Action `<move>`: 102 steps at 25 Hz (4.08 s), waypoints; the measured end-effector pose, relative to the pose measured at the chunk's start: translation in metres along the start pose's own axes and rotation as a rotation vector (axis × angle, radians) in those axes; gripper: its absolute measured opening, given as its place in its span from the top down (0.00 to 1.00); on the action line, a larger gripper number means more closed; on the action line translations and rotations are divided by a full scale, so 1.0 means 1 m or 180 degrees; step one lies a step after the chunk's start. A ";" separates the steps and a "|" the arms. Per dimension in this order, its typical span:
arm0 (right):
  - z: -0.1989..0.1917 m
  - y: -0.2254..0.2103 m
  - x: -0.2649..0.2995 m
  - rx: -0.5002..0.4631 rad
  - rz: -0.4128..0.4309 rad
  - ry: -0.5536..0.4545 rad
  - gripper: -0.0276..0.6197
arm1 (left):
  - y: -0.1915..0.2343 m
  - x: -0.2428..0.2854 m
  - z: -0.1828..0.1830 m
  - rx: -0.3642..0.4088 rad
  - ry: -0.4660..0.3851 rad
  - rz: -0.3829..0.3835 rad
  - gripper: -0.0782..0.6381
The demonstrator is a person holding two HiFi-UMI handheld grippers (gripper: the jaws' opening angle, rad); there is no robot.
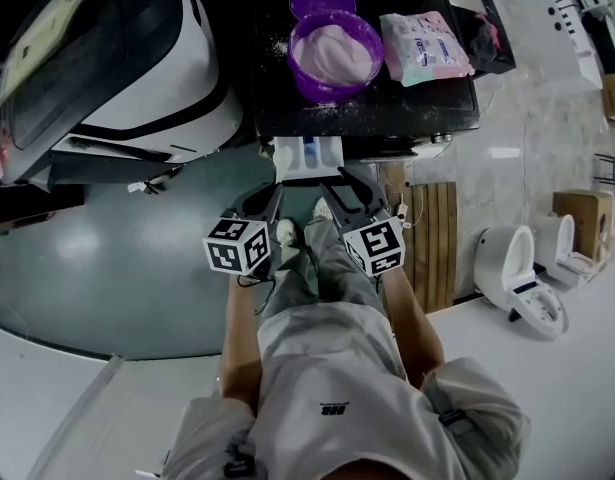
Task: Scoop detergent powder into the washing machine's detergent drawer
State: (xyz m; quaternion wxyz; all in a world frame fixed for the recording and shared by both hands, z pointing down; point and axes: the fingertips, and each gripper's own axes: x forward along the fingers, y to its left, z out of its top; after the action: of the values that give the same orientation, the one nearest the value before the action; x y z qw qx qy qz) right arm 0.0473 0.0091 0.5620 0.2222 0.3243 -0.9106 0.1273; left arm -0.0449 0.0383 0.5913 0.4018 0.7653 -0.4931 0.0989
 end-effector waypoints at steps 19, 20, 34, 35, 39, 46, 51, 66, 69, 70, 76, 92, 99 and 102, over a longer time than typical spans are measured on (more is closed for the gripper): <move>-0.049 -0.004 0.024 0.0145 0.0002 0.0151 0.71 | 0.024 0.036 -0.033 0.0117 0.0183 0.0173 0.87; -0.048 -0.003 0.024 0.0158 0.0004 0.0150 0.71 | 0.023 0.036 -0.033 0.0157 0.0202 0.0200 0.87; -0.051 -0.004 0.023 0.0175 0.0032 0.0135 0.71 | 0.022 0.042 -0.035 0.0851 0.0652 0.0830 0.87; -0.051 -0.004 0.023 0.0178 0.0034 0.0135 0.71 | 0.022 0.043 -0.035 0.0875 0.0675 0.0862 0.87; -0.051 -0.003 0.023 0.0179 0.0044 0.0137 0.71 | 0.024 0.043 -0.035 0.0966 0.0739 0.0962 0.87; -0.051 -0.003 0.024 0.0174 0.0073 0.0139 0.71 | 0.026 0.043 -0.035 0.1426 0.0916 0.1168 0.87; -0.048 -0.003 0.025 0.0206 0.0077 0.0131 0.71 | 0.026 0.044 -0.035 0.1733 0.1013 0.1287 0.87; -0.053 -0.002 0.026 0.0209 0.0071 0.0138 0.71 | 0.028 0.042 -0.035 0.2484 0.1227 0.1583 0.87; -0.054 -0.002 0.027 0.0209 0.0061 0.0141 0.71 | 0.029 0.041 -0.034 0.2674 0.1270 0.1655 0.87; -0.054 -0.002 0.027 0.0209 0.0059 0.0142 0.71 | 0.029 0.042 -0.034 0.2706 0.1275 0.1664 0.87; -0.054 -0.001 0.029 0.0215 0.0047 0.0142 0.71 | 0.029 0.041 -0.033 0.2789 0.1286 0.1678 0.87; -0.049 -0.004 0.032 0.0209 0.0000 0.0128 0.71 | 0.030 0.042 -0.031 0.2753 0.1270 0.1690 0.87; -0.048 -0.004 0.032 0.0184 -0.0024 0.0144 0.71 | 0.028 0.040 -0.032 0.2700 0.1262 0.1661 0.87; -0.049 -0.003 0.033 0.0176 -0.0039 0.0139 0.71 | 0.029 0.042 -0.034 0.2700 0.1271 0.1641 0.87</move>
State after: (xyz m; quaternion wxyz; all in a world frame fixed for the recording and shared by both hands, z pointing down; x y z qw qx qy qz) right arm 0.0425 0.0074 0.6209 0.2338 0.3331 -0.8997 0.1581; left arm -0.0398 0.0287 0.6515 0.1059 0.6808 -0.4957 0.5287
